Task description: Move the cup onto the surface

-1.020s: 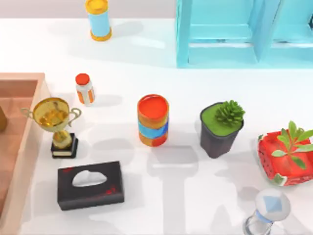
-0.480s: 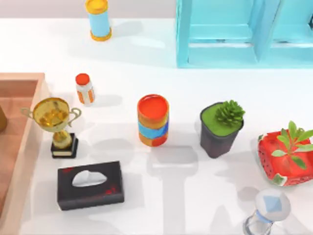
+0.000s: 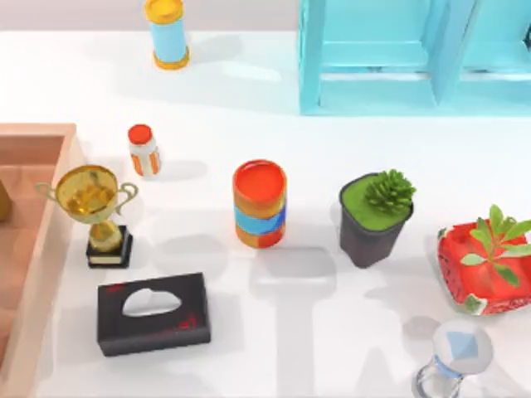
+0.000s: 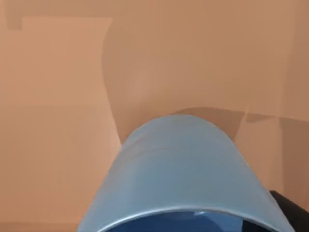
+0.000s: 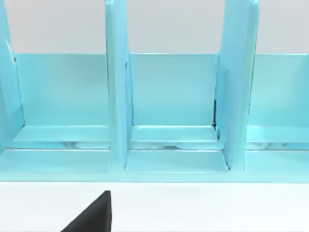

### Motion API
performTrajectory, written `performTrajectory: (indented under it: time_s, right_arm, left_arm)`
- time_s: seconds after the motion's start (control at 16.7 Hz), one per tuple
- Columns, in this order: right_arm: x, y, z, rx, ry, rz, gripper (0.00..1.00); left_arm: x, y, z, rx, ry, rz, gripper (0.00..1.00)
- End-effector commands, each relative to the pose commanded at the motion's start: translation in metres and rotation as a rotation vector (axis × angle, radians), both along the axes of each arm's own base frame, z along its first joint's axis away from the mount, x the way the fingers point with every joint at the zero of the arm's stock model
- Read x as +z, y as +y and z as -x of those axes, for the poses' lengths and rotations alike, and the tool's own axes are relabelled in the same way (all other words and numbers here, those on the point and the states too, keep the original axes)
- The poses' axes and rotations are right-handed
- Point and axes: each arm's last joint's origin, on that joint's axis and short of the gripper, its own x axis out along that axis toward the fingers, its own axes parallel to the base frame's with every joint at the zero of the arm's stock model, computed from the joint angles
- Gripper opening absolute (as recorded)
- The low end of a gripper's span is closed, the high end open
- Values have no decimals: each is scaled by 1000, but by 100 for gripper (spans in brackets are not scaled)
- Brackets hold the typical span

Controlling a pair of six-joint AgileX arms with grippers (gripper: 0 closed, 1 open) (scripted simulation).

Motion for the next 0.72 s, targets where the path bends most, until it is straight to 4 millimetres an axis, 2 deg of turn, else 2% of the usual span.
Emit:
performTrajectory:
  time_s: [0.18, 0.42, 0.54, 0.72]
  right_arm:
    - [0, 0, 0, 0, 0, 0, 100]
    - [0, 0, 0, 0, 0, 0, 100]
    - [0, 0, 0, 0, 0, 0, 100]
    - [0, 0, 0, 0, 0, 0, 100]
  left_arm:
    - [30, -12, -9, 50, -62, -32, 0]
    - [68, -50, -11, 50, -79, -23, 0]
    - [81, -70, -7, 26, -54, -8, 0]
    - [89, -92, 3, -9, 2, 12, 0]
